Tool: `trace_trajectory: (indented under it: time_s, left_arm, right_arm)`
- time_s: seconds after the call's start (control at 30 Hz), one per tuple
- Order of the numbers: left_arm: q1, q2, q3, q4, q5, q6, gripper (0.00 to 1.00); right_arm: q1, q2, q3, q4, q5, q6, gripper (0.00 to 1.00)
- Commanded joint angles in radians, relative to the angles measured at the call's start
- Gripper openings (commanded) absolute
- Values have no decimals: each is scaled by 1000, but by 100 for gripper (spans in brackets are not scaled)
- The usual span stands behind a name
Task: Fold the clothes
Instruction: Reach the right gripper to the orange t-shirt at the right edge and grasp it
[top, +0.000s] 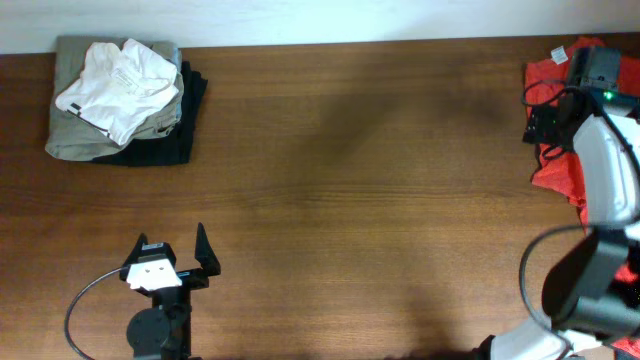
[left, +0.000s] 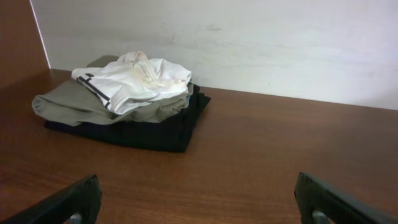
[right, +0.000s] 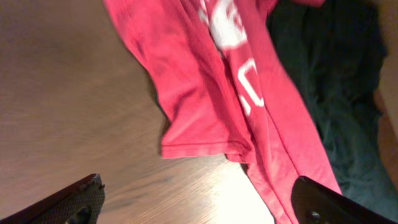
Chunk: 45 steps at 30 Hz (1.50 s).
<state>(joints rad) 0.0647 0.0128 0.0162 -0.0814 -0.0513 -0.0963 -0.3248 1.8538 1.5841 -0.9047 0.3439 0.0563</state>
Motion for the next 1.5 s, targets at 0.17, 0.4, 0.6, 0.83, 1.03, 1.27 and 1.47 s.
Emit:
trace_trajectory:
  time_s: [0.17, 0.4, 0.6, 0.83, 1.03, 1.27, 1.47]
  left_arm:
    - [-5, -6, -7, 2, 11, 16, 99]
    - [-5, -6, -7, 2, 11, 16, 99]
    - [-5, -6, -7, 2, 11, 16, 99]
    - [-5, -6, -7, 2, 11, 16, 99]
    - [-5, -6, -7, 2, 11, 16, 99]
    - [-5, -6, -7, 2, 11, 16, 99]
    - [-5, -6, -7, 2, 11, 16, 99]
  right_arm:
    - [-88, 162, 19, 6, -150, -37, 84]
    - [-98, 230, 19, 42, -196, -93, 79]
    - [-112, 279, 19, 76, -199, -113, 80]
    - [-166, 310, 18, 90, -283, -131, 79]
    - [-174, 324, 17, 93, -337, -154, 73]
    - [-172, 367, 15, 90, -359, -153, 72]
    - [-172, 367, 19, 90, -359, -145, 37]
